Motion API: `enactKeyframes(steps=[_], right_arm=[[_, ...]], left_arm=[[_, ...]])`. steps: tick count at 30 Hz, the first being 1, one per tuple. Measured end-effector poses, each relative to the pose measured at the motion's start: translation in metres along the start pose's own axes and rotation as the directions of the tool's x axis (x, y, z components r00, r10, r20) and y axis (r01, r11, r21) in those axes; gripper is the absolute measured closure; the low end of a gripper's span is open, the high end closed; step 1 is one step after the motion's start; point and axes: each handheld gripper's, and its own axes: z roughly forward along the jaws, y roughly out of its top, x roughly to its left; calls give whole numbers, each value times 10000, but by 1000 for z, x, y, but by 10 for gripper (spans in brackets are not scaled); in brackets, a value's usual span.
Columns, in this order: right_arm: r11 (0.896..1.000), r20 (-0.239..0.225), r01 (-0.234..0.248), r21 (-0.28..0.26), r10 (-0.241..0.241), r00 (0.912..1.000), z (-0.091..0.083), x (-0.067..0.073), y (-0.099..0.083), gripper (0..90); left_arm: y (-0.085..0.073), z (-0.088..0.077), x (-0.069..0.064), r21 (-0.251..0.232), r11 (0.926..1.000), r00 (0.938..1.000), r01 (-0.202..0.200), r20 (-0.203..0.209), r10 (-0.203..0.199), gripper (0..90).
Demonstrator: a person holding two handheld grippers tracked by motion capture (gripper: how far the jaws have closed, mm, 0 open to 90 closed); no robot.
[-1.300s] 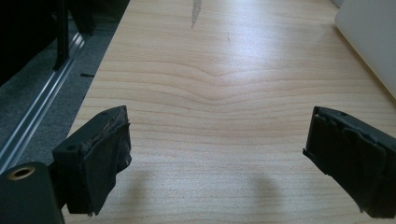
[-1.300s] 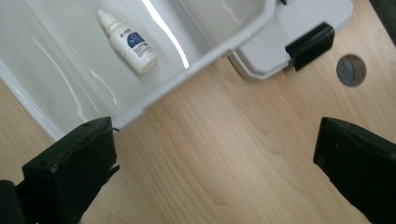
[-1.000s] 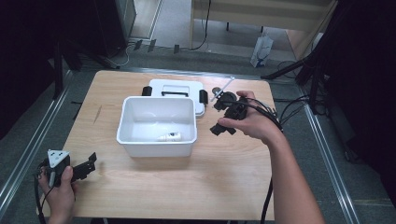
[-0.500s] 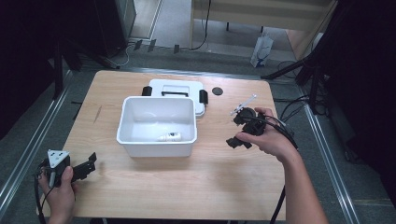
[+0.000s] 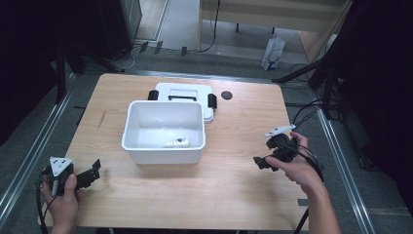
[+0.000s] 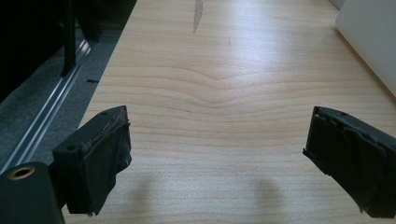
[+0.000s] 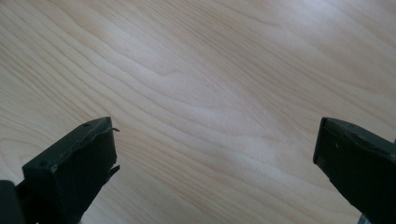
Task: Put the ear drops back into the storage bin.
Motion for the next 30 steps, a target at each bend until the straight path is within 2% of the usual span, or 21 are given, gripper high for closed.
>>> enactKeyframes(steps=[7,10,16,19,21,24,26,27,29,30], right_arm=[[9943,151,-887,-597,898,9958,10,-13,-47,0],[9901,108,-1123,-839,1135,9935,13,-16,-66,0],[9772,35,-1644,-1341,1664,9861,14,-18,-103,0],[9645,-4,-1983,-1745,2013,9795,14,-16,-122,0],[9511,-43,-2204,-2165,2249,9744,14,-15,-139,0],[9332,-102,-2444,-2634,2506,9680,15,-13,-153,0],[9078,-163,-2690,-3218,2788,9602,12,-11,-161,0],[8801,-382,-2990,-3687,3071,9509,8,-11,-165,0],[8521,-517,-3353,-4019,3444,9374,4,-10,-170,0],[8445,-465,-3394,-4143,3528,9346,3,-9,-172,0]], left_arm=[[0,-1,-1,-19,9999,9999,-99,-96,98,76],[0,-1,-1,-69,9999,9998,-93,-148,92,76],[-1,-2,-2,-136,9998,9997,-129,-203,126,76],[-1,-2,-2,-129,9998,9996,-139,-230,136,76],[-1,-2,-2,-116,9998,9995,-172,-255,169,76],[-1,-2,-3,-110,9998,9994,-179,-282,176,76],[-1,-2,-3,-122,9998,9994,-167,-295,163,76],[-1,-2,-3,-121,9998,9994,-167,-306,163,76],[-1,-2,-3,-130,9998,9993,-150,-344,146,76],[-1,-2,-3,-101,9998,9992,-160,-369,156,76]])
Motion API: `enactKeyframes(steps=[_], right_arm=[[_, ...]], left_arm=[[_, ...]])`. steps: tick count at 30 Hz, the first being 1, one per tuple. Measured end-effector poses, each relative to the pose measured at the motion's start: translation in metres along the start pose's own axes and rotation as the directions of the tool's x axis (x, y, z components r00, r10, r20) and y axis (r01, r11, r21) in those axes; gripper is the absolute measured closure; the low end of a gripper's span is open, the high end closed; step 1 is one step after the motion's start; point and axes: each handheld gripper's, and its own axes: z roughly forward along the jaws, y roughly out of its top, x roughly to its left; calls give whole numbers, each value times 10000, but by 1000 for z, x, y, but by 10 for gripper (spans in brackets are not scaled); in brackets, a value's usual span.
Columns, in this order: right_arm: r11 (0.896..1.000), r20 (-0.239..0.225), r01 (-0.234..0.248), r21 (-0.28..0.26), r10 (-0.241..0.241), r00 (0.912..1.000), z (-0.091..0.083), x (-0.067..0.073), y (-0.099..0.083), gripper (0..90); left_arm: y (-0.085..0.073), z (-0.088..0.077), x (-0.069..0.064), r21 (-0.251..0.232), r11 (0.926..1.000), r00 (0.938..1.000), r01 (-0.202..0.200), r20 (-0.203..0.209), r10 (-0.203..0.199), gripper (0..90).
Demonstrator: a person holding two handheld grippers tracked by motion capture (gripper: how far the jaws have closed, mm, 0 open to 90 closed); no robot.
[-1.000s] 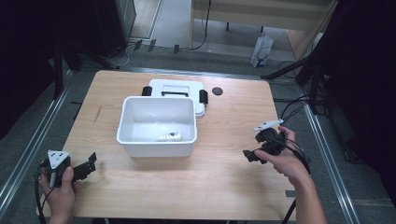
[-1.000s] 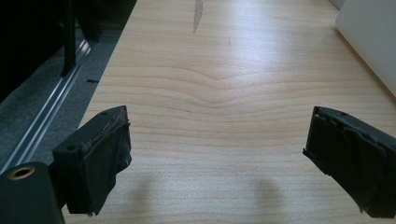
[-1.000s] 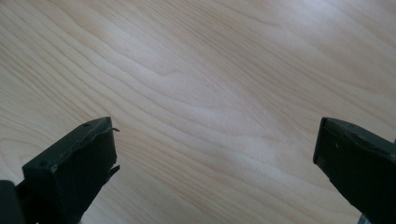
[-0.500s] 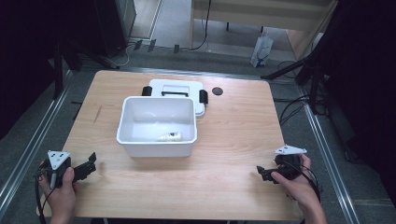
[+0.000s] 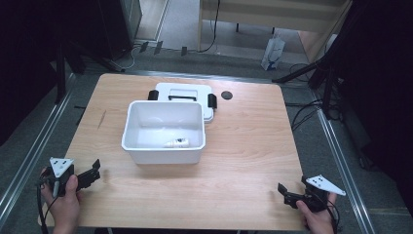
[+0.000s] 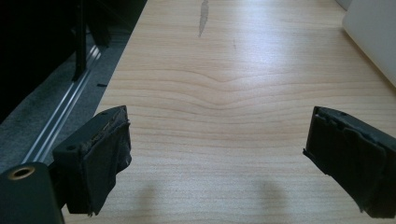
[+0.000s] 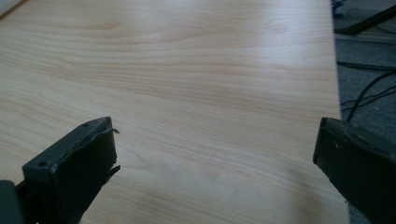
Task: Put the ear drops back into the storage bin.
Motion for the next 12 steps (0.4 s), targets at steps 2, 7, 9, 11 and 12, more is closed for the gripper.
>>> enactKeyframes(steps=[2,7,9,11,12], right_arm=[[9996,313,-178,228,170,9994,-1,1,-2,0],[9971,663,-368,667,323,9973,3,0,-1,0],[9971,649,-394,650,352,9973,3,0,-1,0],[9965,584,-356,754,312,9978,3,0,-1,0],[9960,571,-281,842,234,9981,4,0,-1,0]], left_arm=[[0,0,0,-5,10000,10000,22,-35,-22,76],[0,0,0,-30,10000,9999,21,-123,-21,76],[0,0,0,-10,10000,9999,57,-103,-57,76],[0,0,0,-3,10000,10000,62,-71,-62,76],[0,0,0,7,10000,10000,53,-36,-53,76]])
